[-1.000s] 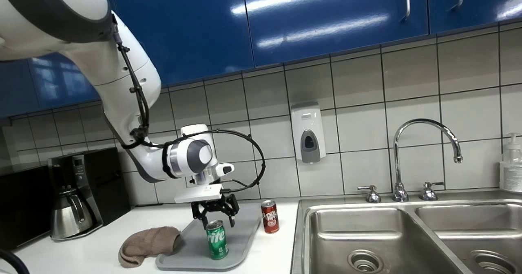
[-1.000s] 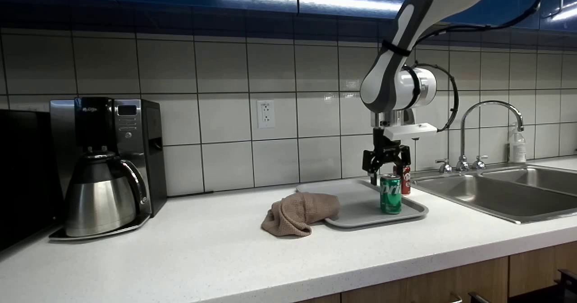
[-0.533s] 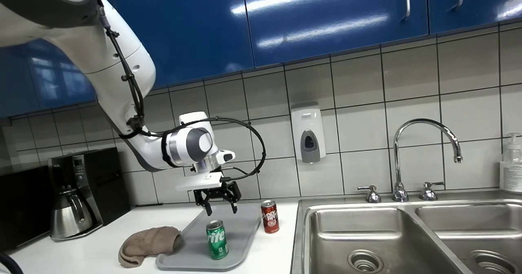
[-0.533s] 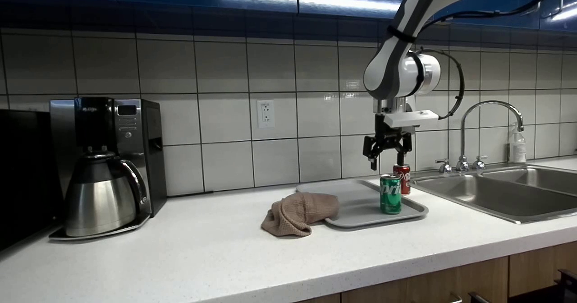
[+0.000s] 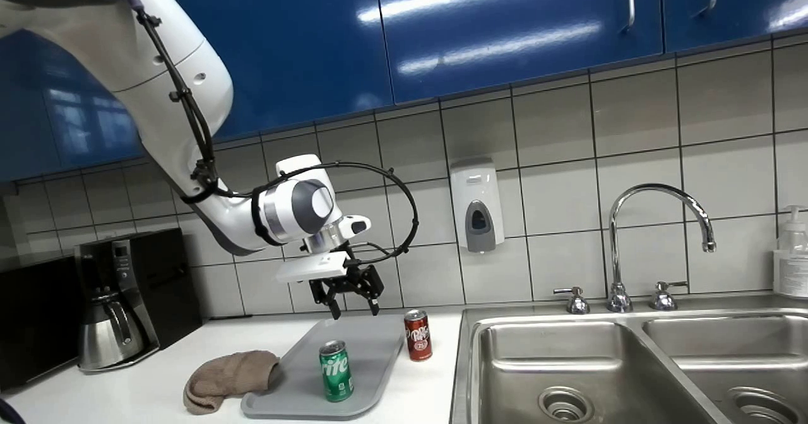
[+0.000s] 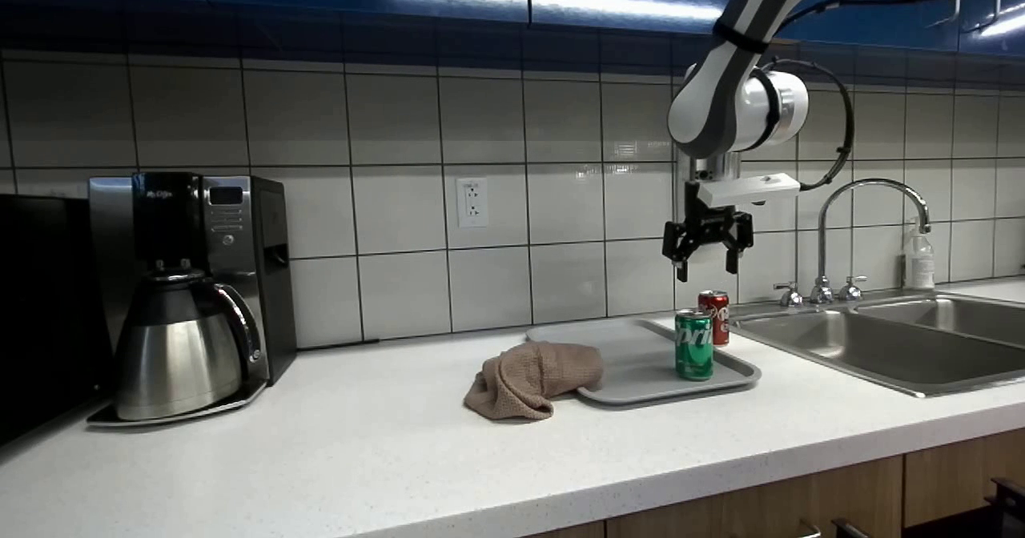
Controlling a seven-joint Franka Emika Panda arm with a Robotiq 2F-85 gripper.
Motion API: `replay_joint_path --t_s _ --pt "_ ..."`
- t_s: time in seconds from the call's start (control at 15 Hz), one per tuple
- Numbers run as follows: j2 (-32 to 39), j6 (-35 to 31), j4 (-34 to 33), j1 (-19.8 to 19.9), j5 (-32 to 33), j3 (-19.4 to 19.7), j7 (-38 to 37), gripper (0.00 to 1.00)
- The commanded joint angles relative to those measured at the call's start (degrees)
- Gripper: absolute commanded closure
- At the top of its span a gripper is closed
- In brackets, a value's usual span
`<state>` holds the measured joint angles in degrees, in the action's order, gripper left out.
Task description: Put the cans on the tray
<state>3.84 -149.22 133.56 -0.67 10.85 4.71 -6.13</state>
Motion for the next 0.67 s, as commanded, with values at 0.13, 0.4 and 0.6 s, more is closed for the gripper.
replay_joint_path --t_s 0.13,0.4,0.6 --pt "-2.0 -0.2 1.9 2.4 4.4 1.5 -5.3 0.00" --pt "-0.3 -0.8 0.7 3.7 4.0 2.5 -6.3 0.00" --pt "-0.4 0.0 0.9 3.9 2.7 2.3 -4.4 0.00"
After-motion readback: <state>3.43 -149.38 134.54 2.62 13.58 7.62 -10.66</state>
